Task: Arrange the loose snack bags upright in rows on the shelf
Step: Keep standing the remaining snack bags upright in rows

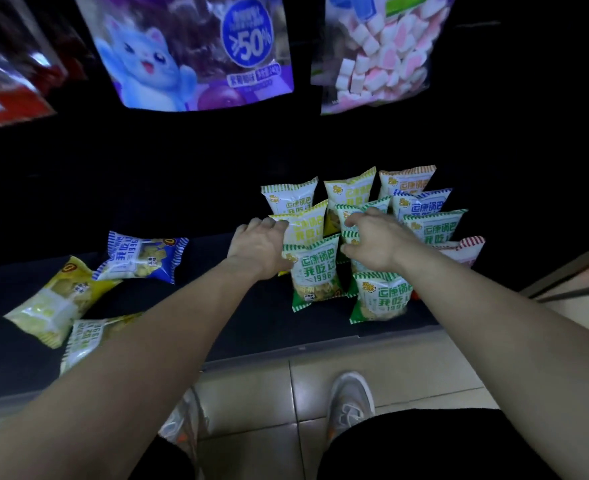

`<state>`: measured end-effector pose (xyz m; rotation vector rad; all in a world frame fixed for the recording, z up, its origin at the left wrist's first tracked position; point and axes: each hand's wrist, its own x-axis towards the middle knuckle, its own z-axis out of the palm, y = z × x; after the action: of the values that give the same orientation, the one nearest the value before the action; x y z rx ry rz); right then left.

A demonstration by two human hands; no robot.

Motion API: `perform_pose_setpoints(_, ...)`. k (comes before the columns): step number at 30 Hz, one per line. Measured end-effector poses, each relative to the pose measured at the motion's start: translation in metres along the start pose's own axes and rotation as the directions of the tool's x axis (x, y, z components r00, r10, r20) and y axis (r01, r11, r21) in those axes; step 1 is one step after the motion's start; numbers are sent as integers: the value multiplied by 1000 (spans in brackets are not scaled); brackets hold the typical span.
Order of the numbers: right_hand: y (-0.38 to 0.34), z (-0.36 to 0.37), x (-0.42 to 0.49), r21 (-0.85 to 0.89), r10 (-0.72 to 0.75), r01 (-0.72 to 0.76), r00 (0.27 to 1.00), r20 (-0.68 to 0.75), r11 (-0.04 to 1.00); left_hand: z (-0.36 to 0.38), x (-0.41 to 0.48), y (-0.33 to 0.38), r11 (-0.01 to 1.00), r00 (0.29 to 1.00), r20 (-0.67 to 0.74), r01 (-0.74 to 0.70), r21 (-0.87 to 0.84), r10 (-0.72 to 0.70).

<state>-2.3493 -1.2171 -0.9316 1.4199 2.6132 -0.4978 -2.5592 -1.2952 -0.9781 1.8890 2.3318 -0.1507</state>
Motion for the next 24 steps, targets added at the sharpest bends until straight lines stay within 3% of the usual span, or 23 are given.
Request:
perform_pose_setpoints(7,-86,-10,-13,-16,-143,143,990,5,990,-55,-86,-86,997,997,25,75,31,-75)
perform_pose_setpoints(15,-212,3,-21,-145,-344,353,935,85,924,-58,-214,-205,956,955,59,292,-19,-291)
perform_pose_setpoints(21,-303,65,-2,-114,-440,467,876,199,877,-12,-279,-284,803,838,220,544,-243,-500)
perform_pose_setpoints(24,-339,118,17,-58,-461,494,842,281,868,9,-288,-316,756,816,234,577,-309,-528)
